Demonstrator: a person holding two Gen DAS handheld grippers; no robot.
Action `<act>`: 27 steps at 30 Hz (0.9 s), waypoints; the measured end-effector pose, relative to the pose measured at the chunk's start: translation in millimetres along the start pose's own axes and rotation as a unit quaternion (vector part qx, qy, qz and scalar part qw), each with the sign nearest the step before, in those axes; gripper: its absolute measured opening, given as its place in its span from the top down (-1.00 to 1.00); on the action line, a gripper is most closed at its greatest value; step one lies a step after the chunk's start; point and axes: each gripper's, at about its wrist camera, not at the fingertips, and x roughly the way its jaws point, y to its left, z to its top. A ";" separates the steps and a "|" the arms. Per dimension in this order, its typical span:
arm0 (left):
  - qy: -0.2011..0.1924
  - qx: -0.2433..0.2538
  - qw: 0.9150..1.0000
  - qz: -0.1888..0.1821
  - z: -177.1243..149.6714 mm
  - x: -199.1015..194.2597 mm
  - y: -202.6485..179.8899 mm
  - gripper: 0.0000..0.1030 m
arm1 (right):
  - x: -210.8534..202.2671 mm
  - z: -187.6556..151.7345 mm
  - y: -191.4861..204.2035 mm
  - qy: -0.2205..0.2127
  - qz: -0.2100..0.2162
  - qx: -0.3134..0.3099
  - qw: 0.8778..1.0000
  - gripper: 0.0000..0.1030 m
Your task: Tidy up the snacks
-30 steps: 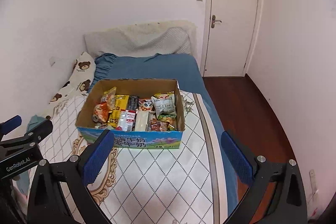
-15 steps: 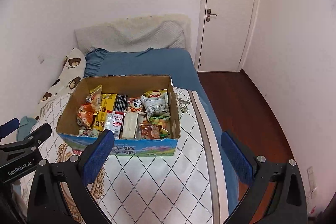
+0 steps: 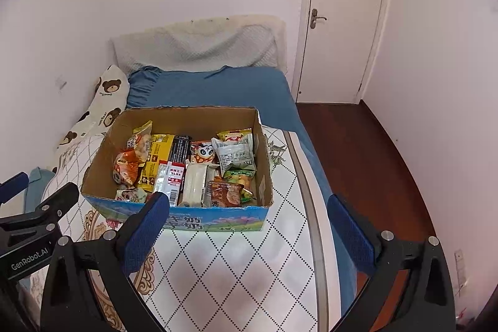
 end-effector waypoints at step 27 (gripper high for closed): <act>-0.004 0.007 1.000 -0.010 0.9 -10.6 0.8 -1.00 | -8.5 -1.3 -5.2 -0.003 0.002 0.013 1.000 -1.00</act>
